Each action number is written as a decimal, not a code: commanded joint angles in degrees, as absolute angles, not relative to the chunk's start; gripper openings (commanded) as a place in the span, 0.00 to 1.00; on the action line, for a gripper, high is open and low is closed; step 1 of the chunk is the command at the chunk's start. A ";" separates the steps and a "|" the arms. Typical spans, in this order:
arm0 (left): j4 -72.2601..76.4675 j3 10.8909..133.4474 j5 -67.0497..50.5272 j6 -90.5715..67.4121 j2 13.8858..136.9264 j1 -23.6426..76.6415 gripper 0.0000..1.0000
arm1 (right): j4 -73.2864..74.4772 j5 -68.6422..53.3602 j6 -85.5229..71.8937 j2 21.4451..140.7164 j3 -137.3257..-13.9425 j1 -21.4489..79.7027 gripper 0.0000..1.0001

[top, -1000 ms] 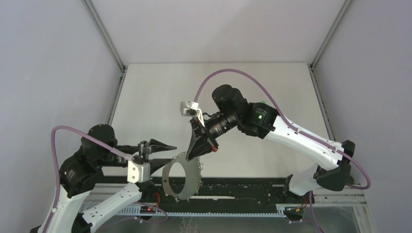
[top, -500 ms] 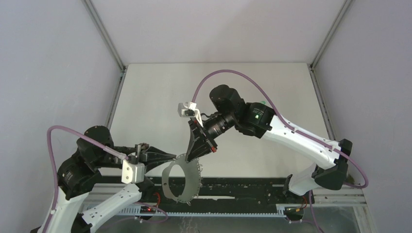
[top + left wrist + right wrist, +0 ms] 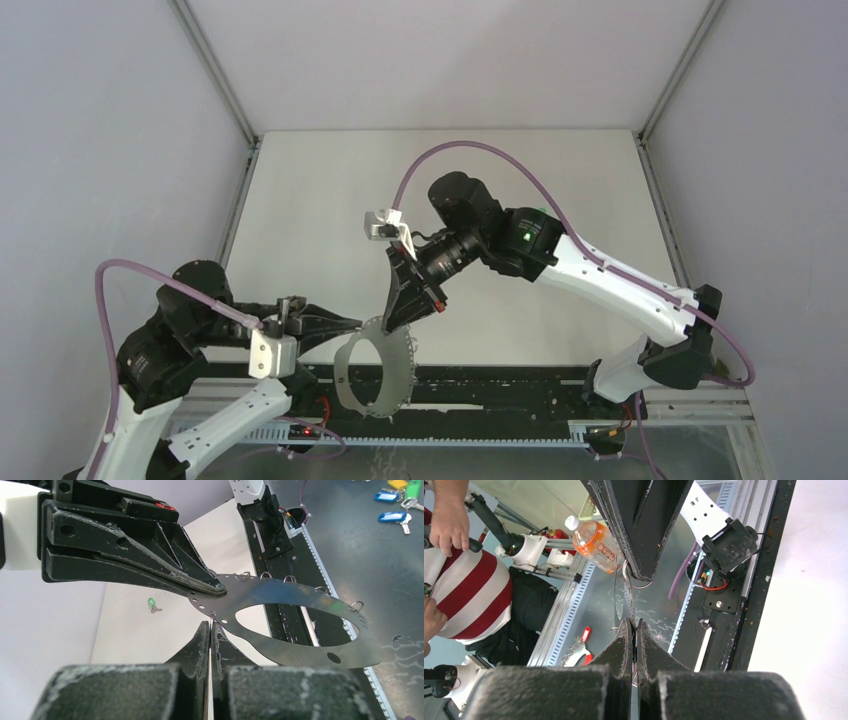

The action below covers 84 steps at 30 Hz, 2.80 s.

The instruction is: Put the keys on the keyring

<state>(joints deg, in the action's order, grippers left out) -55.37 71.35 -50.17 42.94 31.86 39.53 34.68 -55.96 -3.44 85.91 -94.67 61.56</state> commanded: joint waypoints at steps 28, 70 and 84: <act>-60.77 78.73 -64.62 27.63 40.17 41.12 0.00 | 64.94 -39.44 17.57 95.61 -115.09 64.06 0.00; -14.43 58.63 -38.06 -13.18 28.69 41.15 0.00 | 3.78 -26.93 -2.77 64.91 -74.66 66.87 0.65; -14.65 58.34 -36.54 -12.70 28.24 41.16 0.00 | -0.32 -25.42 -7.24 66.18 -74.71 67.61 0.45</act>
